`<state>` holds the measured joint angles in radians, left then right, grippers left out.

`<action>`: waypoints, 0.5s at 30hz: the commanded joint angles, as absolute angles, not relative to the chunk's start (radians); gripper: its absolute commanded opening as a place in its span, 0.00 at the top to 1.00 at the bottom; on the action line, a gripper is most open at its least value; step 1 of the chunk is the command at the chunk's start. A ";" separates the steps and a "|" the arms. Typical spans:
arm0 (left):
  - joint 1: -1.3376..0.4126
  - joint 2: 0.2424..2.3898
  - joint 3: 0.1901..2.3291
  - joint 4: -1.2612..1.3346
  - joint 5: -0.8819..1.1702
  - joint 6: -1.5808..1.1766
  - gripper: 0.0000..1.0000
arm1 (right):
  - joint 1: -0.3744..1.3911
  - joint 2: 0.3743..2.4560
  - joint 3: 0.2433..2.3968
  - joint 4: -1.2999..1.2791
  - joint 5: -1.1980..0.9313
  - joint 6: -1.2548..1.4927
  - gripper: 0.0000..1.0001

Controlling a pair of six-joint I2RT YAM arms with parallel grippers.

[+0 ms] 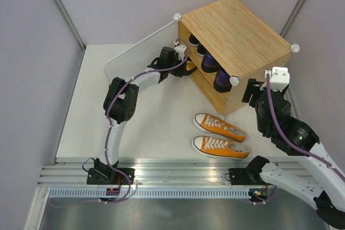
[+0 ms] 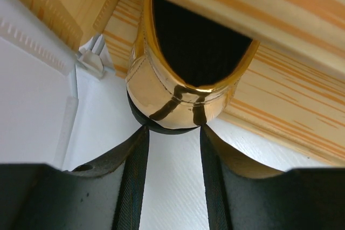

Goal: Place and organize the shoes in the shoe cabinet
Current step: Place the shoe in the shoe cabinet.

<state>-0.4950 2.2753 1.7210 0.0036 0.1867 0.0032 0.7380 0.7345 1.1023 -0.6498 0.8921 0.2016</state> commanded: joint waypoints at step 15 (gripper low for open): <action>-0.499 2.399 1.979 -0.124 0.129 -0.058 0.42 | 0.744 0.761 1.137 -0.632 0.902 0.183 0.26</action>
<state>-0.4953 2.3829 1.9236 -0.1261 0.1604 -0.0162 0.7380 0.7525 1.1027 -0.6472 0.8925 0.1936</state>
